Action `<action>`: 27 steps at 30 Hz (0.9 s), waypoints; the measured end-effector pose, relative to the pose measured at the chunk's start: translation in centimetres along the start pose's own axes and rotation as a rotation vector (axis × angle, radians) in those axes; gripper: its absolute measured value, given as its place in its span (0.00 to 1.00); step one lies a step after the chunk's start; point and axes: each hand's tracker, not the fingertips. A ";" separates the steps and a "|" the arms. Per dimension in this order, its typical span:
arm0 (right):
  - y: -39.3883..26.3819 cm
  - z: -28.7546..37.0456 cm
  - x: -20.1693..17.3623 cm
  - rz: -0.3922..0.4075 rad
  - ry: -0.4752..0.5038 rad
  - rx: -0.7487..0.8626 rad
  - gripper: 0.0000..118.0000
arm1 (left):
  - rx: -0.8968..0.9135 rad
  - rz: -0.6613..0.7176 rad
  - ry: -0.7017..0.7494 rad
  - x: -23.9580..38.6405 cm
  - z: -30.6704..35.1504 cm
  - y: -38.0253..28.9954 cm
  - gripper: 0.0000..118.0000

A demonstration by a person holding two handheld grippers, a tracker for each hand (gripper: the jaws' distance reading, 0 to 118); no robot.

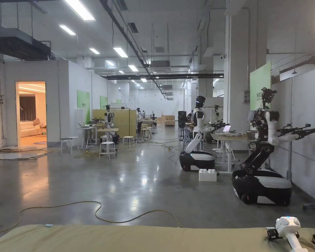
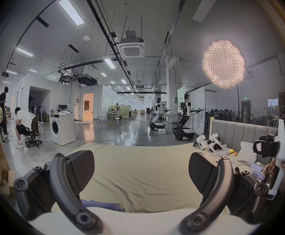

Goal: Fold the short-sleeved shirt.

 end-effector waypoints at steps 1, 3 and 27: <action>0.0 0.0 0.1 -0.006 -0.001 -0.006 1.00 | 0.001 0.001 0.000 0.0 0.0 0.0 0.97; 0.3 -0.4 0.2 -0.025 -0.006 -0.038 1.00 | 0.003 0.006 -0.004 0.1 0.0 0.1 0.97; 3.6 -1.8 1.3 -0.594 -0.063 -0.296 1.00 | -0.023 0.031 -0.046 0.4 -0.2 0.1 0.97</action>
